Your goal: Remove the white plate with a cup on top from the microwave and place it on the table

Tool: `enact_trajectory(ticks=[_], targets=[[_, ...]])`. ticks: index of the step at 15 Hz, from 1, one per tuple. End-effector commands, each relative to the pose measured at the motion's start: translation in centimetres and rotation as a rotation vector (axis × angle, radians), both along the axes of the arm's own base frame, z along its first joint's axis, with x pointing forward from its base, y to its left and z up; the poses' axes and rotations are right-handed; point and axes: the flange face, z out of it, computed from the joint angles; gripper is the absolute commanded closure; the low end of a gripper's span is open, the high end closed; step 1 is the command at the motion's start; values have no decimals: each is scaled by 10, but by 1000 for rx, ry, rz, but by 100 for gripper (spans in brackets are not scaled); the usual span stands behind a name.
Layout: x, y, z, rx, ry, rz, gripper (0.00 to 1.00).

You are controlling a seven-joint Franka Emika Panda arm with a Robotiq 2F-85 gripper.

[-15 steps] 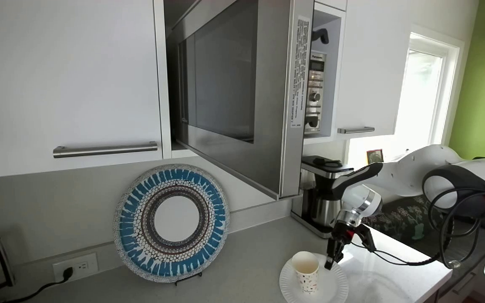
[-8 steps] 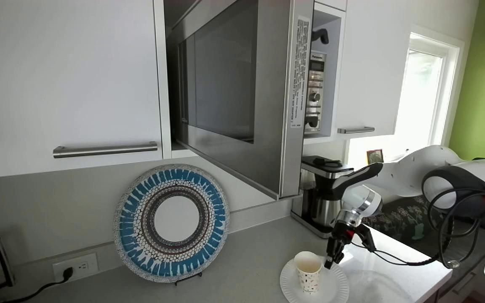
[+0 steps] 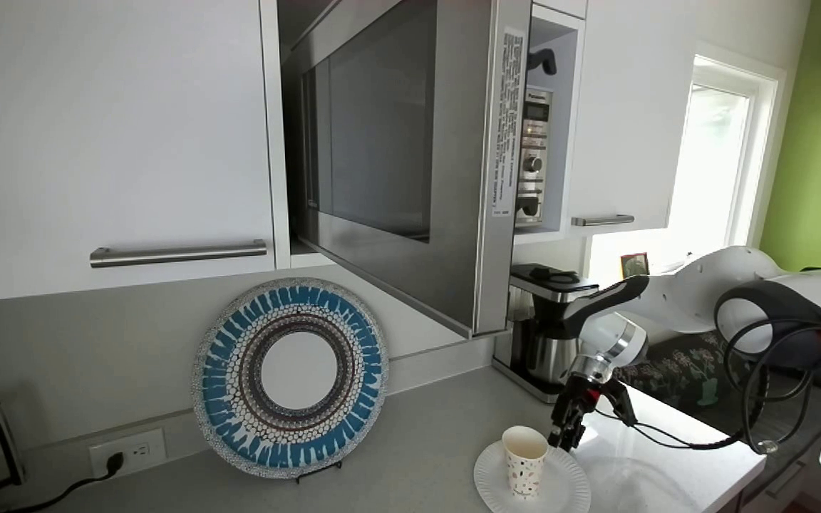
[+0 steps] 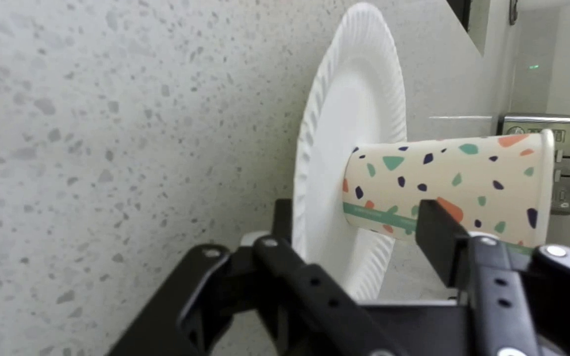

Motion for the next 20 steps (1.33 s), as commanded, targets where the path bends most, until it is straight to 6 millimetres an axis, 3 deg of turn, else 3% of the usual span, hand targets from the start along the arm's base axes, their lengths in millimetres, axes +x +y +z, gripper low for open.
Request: enact_trajectory(ticks=[1,12,20], targets=[[0,-10,7,-37,-5,-14,1],[3,-34,31,-173,-106,-127,0],[-35,-53,70,-295,-182,-166,0]])
